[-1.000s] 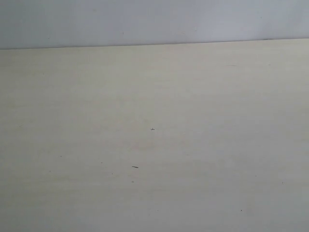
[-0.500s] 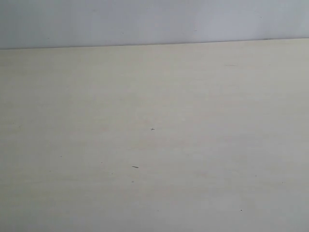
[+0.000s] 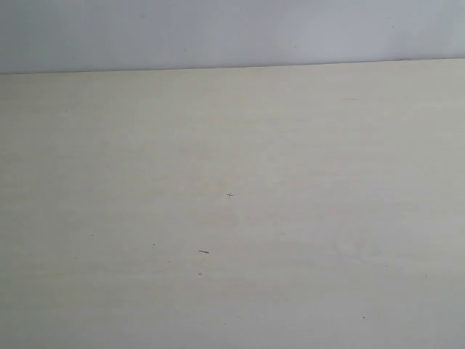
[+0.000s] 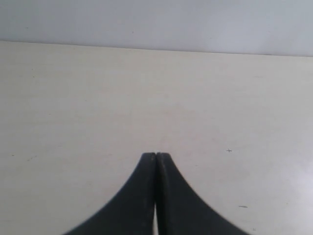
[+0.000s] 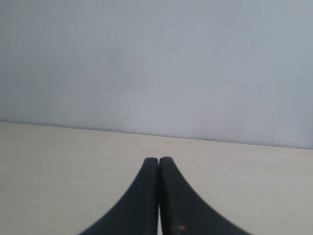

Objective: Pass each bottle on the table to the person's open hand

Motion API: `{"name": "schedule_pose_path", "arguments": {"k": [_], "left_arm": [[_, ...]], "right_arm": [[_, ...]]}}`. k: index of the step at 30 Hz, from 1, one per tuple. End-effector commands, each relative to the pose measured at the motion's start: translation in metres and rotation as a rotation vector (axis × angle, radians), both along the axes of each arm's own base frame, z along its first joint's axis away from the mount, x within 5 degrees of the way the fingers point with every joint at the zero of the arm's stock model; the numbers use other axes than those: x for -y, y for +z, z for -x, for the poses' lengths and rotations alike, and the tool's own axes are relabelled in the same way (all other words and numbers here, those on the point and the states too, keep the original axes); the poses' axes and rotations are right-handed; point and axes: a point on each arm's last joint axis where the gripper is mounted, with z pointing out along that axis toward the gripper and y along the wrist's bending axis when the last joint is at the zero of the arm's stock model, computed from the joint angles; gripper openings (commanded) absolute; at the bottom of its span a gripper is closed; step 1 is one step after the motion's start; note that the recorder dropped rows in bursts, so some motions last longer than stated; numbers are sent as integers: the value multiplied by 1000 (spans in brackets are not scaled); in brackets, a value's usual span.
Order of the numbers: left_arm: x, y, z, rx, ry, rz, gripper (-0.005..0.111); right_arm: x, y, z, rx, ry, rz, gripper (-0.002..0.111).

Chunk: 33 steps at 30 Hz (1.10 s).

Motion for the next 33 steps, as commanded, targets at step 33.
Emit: {"name": "schedule_pose_path", "arguments": {"k": [33], "left_arm": [[-1, 0, 0, 5, 4, 1, 0]], "right_arm": [[3, -61, -9, -184, -75, -73, 0]]}}
